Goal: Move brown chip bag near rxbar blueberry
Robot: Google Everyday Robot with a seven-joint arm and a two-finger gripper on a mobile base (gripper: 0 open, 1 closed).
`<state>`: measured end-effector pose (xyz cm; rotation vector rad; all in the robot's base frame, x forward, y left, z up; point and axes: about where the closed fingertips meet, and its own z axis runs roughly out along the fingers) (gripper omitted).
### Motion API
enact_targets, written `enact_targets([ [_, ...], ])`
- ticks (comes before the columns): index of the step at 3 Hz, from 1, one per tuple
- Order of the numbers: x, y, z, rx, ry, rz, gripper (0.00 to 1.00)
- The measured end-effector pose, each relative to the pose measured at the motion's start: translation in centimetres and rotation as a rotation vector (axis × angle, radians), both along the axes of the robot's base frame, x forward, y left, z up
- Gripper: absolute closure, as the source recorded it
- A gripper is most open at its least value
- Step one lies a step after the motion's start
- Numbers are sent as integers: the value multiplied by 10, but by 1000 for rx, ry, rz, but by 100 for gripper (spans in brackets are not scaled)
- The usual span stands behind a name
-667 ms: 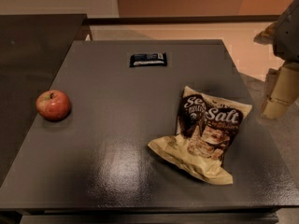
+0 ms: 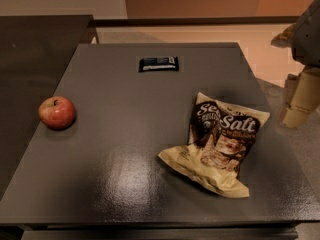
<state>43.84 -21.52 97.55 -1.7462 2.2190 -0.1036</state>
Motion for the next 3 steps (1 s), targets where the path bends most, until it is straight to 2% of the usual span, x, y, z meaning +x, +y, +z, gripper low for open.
enact_targets([
  [3,2,8,-22,-43,27,100,0],
])
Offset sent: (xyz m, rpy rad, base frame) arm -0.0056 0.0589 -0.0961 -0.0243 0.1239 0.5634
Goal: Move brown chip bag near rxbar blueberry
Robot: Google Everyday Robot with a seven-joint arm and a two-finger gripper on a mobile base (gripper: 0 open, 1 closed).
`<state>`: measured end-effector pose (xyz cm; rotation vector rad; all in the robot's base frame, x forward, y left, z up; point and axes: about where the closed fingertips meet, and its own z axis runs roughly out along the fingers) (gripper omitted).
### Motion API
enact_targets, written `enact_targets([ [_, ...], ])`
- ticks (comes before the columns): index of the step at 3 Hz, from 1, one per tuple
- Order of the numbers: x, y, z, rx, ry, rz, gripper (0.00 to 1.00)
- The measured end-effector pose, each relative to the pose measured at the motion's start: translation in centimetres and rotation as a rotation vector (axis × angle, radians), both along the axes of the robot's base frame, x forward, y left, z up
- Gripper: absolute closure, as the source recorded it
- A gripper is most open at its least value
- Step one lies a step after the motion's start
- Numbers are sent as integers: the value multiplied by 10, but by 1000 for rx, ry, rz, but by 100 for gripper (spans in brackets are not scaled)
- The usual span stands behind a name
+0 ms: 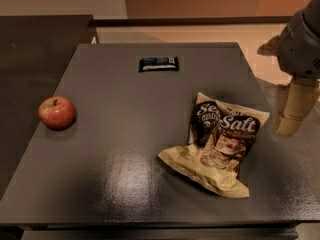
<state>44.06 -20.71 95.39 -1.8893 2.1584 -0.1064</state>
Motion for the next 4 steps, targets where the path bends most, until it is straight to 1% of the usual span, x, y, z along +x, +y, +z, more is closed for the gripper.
enact_targets([
  [1,-1,24,-31,18,43,152,0],
  [2,-6,48,-57,41,78,325,0],
  [3,-13,69,-74,75,107,443,0],
  [4,-19,83,-88,92,131,525,2],
])
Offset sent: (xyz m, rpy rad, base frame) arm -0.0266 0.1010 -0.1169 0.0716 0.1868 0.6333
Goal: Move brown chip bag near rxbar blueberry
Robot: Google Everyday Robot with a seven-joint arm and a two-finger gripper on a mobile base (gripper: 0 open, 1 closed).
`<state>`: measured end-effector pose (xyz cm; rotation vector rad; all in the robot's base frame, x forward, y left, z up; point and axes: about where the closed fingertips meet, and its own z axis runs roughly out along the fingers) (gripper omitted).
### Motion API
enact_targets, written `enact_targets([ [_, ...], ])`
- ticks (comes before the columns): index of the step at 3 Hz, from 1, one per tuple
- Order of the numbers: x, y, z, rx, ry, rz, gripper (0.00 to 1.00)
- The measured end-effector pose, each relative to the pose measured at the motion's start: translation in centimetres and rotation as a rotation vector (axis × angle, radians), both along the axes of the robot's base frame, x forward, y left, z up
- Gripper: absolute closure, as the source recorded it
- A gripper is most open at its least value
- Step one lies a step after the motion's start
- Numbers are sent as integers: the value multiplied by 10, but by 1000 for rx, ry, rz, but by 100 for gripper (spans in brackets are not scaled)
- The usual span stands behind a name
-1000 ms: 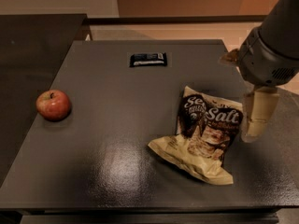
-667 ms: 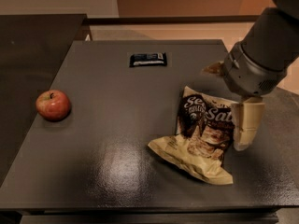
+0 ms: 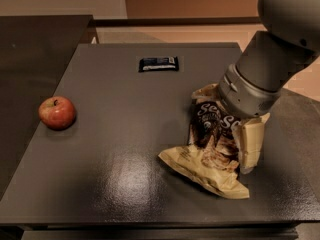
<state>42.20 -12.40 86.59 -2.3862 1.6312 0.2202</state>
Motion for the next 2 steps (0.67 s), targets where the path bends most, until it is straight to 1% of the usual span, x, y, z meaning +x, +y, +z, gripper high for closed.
enact_targets([
  [1,-1,8,-12,-14,17,44,23],
  [2,1,9,-15,-27,21,61,47],
])
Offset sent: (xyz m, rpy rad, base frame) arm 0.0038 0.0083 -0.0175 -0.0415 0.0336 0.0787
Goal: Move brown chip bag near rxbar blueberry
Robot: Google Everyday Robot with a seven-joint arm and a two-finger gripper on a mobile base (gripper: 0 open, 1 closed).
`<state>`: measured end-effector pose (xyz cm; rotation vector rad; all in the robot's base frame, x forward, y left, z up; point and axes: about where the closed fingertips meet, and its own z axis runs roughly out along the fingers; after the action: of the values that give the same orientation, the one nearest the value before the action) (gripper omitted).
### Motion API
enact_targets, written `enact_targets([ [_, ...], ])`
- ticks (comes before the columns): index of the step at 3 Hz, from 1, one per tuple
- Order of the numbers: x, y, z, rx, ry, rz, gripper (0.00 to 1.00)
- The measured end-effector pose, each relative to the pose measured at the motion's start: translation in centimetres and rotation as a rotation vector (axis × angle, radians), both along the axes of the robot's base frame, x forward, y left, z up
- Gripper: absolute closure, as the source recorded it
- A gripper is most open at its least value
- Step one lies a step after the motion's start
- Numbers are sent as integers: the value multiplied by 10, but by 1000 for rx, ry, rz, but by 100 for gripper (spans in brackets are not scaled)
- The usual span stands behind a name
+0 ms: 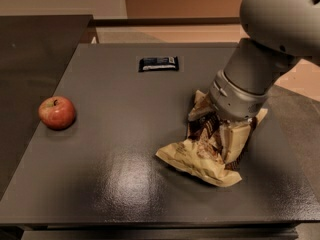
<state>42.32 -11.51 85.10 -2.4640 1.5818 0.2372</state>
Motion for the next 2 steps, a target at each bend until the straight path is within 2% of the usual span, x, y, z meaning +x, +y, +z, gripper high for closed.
enact_targets([
  [1,8,2,10,-2,-25,-5,70],
  [2,26,9,29,6,-82,-16,93],
])
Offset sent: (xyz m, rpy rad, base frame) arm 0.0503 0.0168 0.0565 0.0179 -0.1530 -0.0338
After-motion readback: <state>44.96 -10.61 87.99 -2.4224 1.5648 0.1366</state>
